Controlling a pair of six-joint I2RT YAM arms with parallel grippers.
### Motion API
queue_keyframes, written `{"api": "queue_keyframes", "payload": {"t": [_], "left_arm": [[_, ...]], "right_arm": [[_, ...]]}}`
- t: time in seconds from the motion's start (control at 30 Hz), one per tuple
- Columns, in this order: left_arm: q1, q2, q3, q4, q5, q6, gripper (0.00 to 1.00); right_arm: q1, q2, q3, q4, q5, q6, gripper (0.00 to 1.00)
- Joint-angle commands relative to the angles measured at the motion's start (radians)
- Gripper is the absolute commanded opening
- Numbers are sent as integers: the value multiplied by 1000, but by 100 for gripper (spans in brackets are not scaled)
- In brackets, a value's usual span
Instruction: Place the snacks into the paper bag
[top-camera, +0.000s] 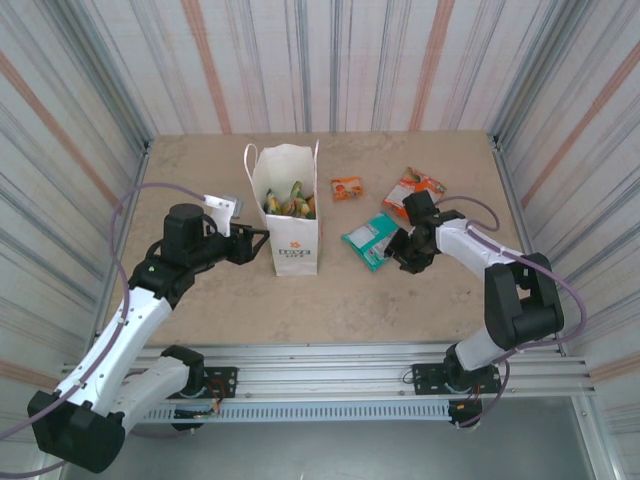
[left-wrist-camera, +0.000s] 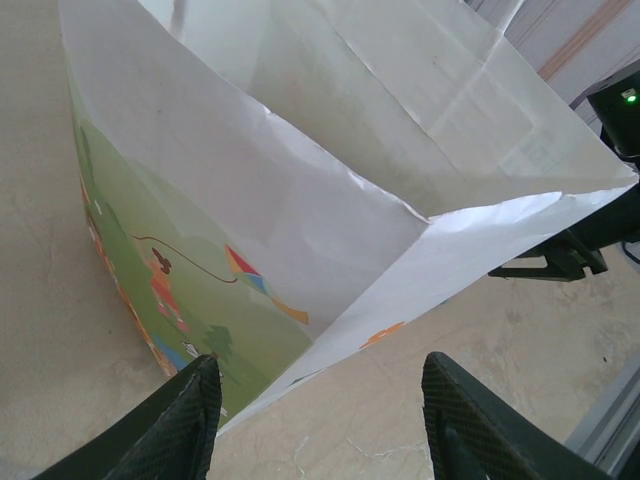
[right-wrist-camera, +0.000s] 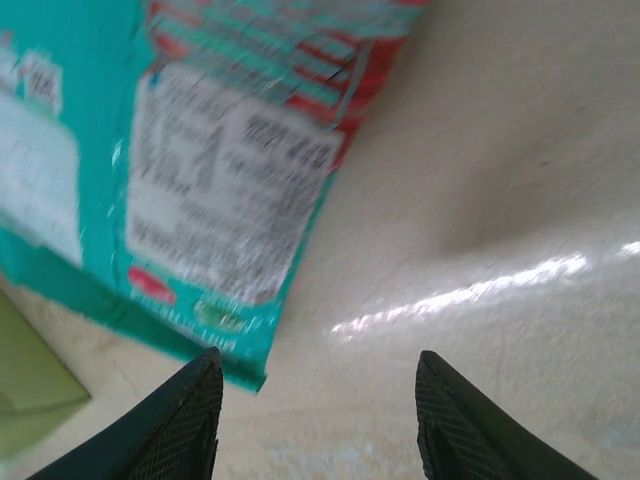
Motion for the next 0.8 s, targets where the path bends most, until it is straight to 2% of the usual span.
{"api": "queue_keyframes", "payload": {"t": [0.0,0.27,0.6,0.63,0.7,0.77], "left_arm": [[8,2,4,14,26,-15,57],[8,-8,-7,24,14,-23,57],[8,-1,-5,19,11,-18,57],[8,0,-5,21,9,-18,57],[8,2,-1,18,7,-15,57],[8,2,1,14,7,-12,57]], "right_arm": [[-34,-3,-38,149,-30,101,54],[-56,59,-42,265,-4,129,52],[-51,146,-21,269,49,118,50],[-51,153,-25,285,46,119,48],[-51,169,-25,300,40,115,35],[-51,185,-19,301,40,102,25]]}}
